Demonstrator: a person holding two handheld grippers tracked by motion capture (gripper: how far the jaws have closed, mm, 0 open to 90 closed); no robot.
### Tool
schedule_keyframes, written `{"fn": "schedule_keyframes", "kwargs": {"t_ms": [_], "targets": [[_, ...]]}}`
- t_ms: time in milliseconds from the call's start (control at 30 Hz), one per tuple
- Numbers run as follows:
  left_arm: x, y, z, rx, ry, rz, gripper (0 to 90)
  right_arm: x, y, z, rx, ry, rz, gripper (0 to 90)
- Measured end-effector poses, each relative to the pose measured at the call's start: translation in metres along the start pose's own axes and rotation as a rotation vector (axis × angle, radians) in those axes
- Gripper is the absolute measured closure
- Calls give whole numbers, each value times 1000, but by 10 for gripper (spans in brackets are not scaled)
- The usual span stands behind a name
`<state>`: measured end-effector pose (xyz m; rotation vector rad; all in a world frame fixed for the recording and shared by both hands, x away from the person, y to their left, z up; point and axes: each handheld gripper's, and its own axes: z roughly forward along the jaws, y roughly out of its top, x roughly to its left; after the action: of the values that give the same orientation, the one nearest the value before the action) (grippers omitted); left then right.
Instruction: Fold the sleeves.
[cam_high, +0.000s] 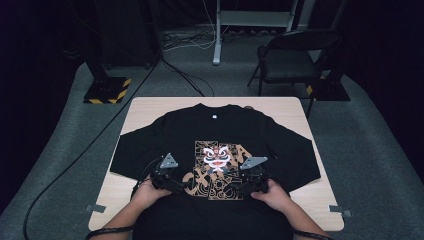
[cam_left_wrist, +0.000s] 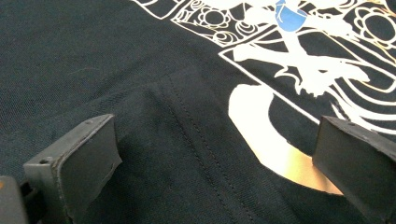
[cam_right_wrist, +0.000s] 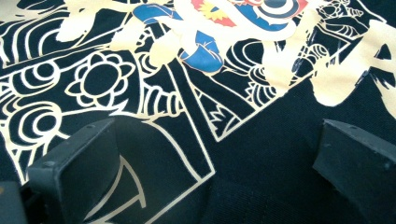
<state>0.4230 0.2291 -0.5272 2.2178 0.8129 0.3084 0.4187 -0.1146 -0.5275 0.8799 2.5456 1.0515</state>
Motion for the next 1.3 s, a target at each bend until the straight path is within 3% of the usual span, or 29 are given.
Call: {"fn": "schedule_keyframes", "kwargs": {"t_ms": [100,233,267,467,1067,1300], "targets": [[4,2,-2,5,-7,-20,42,0,0,0,0,0,1,0],[9,3,-5,18,15,-48,65,0,0,0,0,0,1,0],[14,3,-8,15,18,-77,67,0,0,0,-1,0,0,0],[24,0,-19,-9,46,-138,82,0,0,0,-1,0,0,0],[32,-3,-27,-5,75,-183,85,0,0,0,-1,0,-1,0],[35,0,-30,-15,67,-211,98,0,0,0,-1,0,0,0]]}}
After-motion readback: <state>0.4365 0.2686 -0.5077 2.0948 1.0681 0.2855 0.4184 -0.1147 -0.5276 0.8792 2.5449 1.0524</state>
